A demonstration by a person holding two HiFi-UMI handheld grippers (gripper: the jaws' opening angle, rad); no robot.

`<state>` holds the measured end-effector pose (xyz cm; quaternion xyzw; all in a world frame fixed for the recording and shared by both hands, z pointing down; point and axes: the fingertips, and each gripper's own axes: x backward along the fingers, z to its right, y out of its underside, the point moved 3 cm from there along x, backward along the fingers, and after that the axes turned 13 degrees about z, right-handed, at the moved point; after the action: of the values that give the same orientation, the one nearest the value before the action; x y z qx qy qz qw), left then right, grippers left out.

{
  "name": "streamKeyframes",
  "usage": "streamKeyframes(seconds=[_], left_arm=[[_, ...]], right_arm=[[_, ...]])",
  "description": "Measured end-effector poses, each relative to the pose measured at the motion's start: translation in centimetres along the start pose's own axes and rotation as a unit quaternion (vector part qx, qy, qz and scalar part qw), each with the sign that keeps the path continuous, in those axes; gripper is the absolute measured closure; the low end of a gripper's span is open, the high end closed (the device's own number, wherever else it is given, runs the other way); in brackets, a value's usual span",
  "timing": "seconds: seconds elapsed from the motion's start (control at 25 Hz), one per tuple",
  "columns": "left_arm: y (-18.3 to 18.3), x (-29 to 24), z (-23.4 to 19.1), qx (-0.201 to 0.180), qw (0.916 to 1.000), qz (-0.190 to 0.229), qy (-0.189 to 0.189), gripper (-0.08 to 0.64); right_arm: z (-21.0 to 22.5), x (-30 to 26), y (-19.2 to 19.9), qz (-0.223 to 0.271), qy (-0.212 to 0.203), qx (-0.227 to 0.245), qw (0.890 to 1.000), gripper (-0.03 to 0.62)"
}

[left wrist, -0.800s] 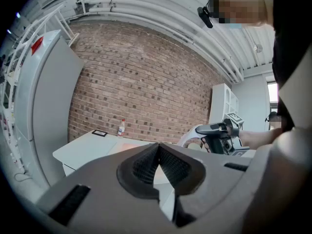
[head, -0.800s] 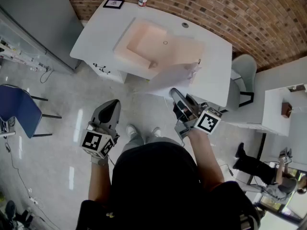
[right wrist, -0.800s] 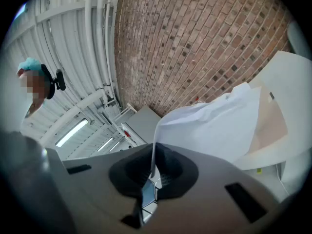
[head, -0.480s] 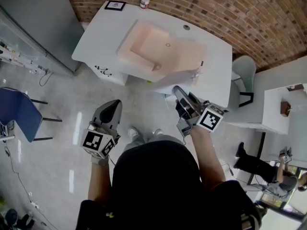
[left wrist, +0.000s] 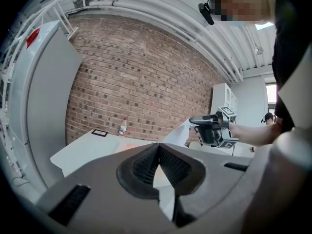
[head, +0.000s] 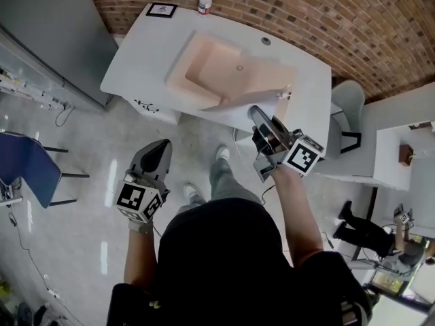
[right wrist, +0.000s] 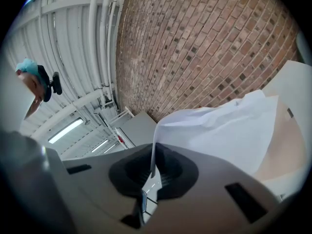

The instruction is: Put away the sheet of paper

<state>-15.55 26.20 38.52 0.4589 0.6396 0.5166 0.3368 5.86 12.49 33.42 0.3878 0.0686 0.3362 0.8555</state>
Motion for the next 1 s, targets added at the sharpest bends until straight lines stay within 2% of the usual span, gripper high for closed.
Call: streamKeyframes(seconds=[0.28,0.56,0.8,1.0], left_arm=[[0.4,-6.6,-1.8,-0.004,0.9998,-0.009,-0.017,0.555],[0.2,-15.5,-3.1,-0.008,0.9992,-0.010,-0.038,0.555],[0.7,-21.3,-2.9,-0.007,0.9984,-0.031,-0.047,0.555],[2.1,-24.0,-2.7,-0.003,0.9977,-0.062,-0.026,0.555]], right_arm=[[5.7,-4.8,-4.9,0.008,-0.011,-0.006,1.000,0.582],[11.8,-9.5,-8.8,-0.012,-0.028,-0.030,0.999,0.583],[17.0,-10.8,-9.3,-0.030,-0.026,-0.077,0.996,0.583],[20.5,-9.5,-6.5,-0.053,0.011,-0.104,0.993,0.583]])
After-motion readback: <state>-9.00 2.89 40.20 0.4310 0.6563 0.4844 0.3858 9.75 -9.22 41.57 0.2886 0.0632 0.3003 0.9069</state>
